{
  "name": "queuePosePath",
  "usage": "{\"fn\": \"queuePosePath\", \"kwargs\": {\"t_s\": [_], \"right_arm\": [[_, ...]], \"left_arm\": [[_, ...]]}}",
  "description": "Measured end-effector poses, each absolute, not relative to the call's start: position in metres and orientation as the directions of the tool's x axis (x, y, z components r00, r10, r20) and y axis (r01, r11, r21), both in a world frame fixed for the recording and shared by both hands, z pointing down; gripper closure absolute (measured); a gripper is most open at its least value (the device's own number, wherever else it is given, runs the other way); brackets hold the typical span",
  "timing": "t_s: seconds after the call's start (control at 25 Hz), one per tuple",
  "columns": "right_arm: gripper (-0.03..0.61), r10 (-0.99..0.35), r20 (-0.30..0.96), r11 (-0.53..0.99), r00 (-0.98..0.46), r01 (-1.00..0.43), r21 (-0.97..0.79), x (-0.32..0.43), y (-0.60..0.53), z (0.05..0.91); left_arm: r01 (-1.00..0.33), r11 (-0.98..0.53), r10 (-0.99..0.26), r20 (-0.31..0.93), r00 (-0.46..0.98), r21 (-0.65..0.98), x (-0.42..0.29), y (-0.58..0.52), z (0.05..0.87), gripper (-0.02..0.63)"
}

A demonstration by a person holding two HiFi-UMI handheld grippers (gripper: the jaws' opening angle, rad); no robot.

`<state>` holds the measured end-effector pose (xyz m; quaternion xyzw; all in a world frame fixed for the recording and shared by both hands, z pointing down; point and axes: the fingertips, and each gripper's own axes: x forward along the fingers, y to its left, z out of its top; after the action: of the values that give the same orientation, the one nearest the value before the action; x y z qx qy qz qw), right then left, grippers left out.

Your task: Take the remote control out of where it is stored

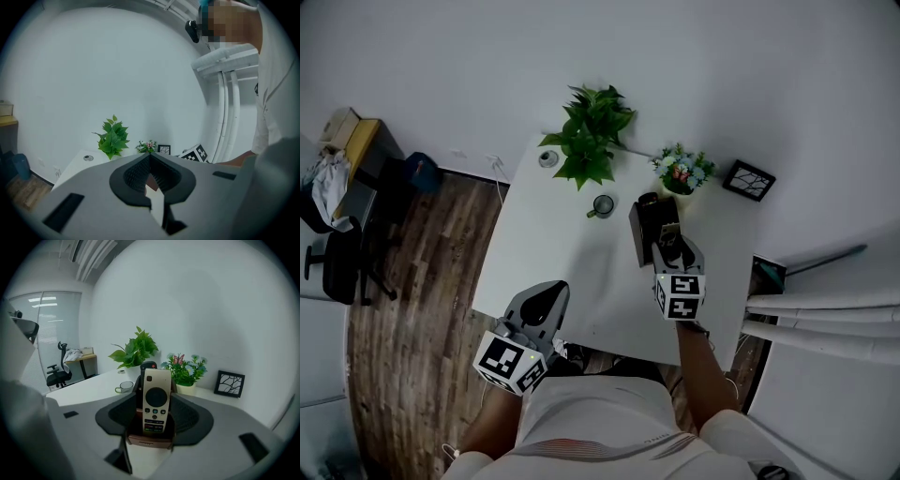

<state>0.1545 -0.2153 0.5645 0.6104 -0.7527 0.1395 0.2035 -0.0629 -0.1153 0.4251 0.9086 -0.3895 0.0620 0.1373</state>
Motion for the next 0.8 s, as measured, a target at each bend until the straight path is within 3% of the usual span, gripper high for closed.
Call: {"fn": "queuePosePath", "kwargs": {"t_s": [0.48, 0.8], "right_arm": [[0.39, -0.88, 0.457, 0.164, -0.127, -0.986, 0.043, 0.159, -0.226, 0.575], [0.391, -0.924, 0.343, 0.186, -0.168, -0.982, 0.018, 0.161, -0.209, 0.52]], "left_arm": [[-0.746, -0.636, -0.707, 0.238, 0.666, 0.199, -0.074, -0.111, 0.429, 0.606], [-0.731, -0.651, -0.696, 0.221, 0.683, 0.207, -0.069, -0.112, 0.424, 0.606]]}}
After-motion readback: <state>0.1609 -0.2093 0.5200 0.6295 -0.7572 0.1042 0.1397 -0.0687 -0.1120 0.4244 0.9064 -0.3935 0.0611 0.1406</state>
